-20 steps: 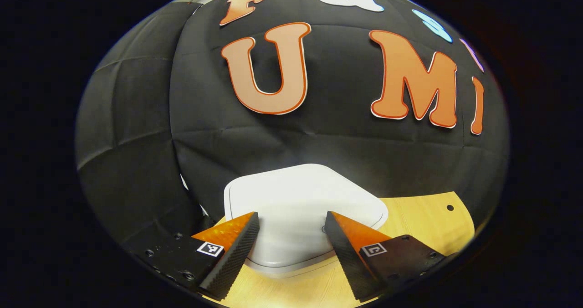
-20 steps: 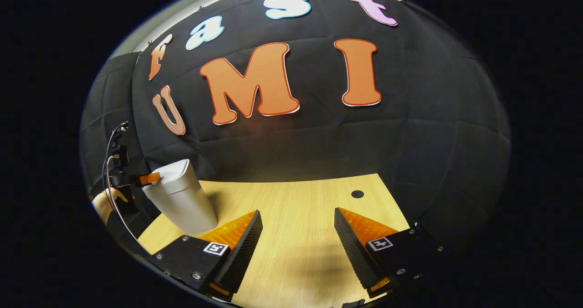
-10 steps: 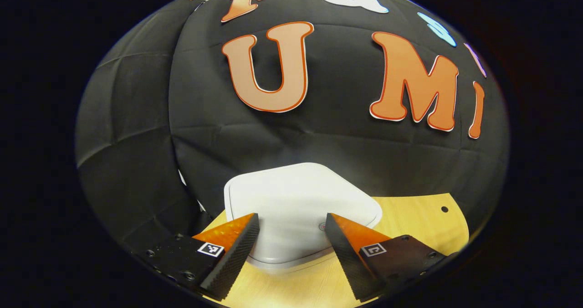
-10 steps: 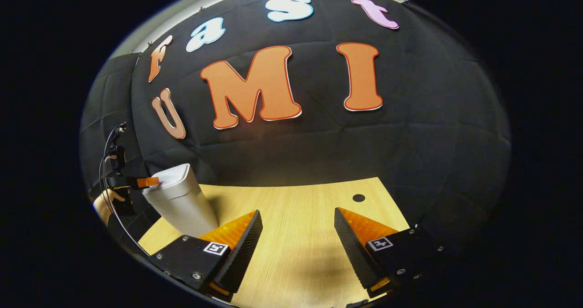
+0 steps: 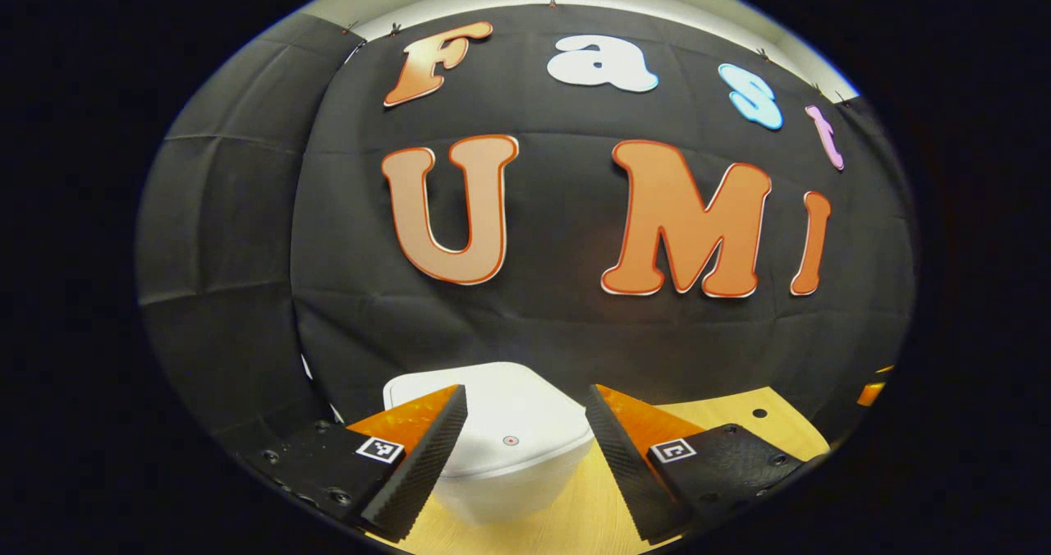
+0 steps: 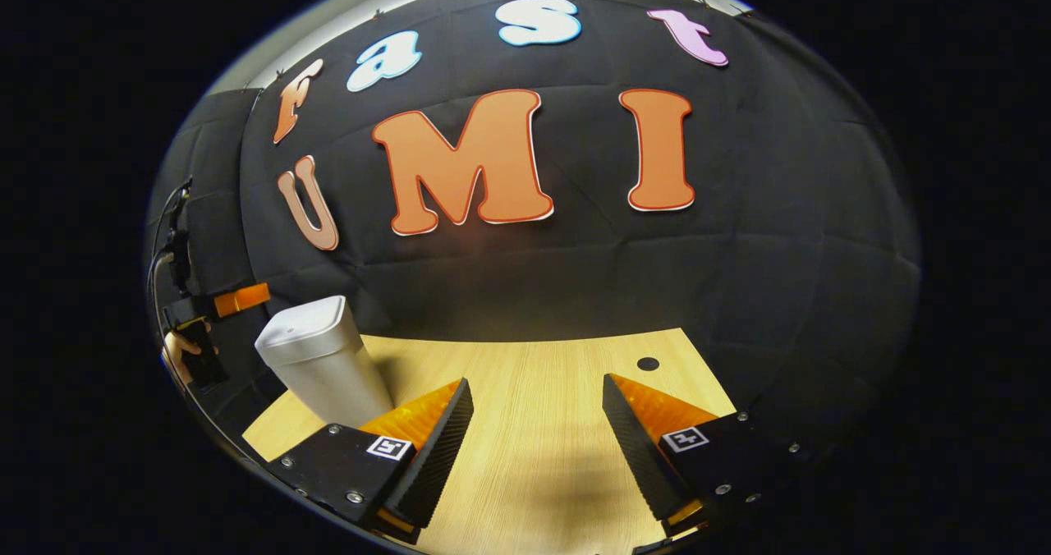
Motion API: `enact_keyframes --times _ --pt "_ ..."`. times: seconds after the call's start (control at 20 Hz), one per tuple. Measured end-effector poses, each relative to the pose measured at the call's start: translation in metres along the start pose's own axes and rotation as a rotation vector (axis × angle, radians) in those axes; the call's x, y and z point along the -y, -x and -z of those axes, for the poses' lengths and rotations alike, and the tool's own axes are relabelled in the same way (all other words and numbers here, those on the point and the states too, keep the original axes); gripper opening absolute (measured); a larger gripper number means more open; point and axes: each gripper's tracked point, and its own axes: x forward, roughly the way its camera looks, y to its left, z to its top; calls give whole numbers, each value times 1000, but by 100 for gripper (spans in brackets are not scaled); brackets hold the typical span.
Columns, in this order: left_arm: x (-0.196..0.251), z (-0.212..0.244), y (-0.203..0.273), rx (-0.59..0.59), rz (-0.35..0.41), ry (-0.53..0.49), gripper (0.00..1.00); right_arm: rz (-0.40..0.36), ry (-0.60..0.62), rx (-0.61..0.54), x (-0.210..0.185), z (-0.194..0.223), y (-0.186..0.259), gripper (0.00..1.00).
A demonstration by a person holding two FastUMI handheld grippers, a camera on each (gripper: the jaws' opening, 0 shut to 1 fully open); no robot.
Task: Press the lid of the desktop garbage bin to open it, pick up the crumpled paper on the desktop and throw it into the bin, then pick up the pop can on the desktop and drop it into the bin, and finally close the garbage bin lid.
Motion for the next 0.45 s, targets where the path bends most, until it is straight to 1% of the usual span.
enact_keyframes --times 0.15,0.3,0.45 --pt "17 -5 19 42 38 -17 93 26 12 55 -4 -6 5 95" --pt "31 2 33 43 70 -11 93 54 -2 115 -2 -16 12 95" --pt "32 8 38 36 66 -19 93 64 11 136 -3 -16 14 94"
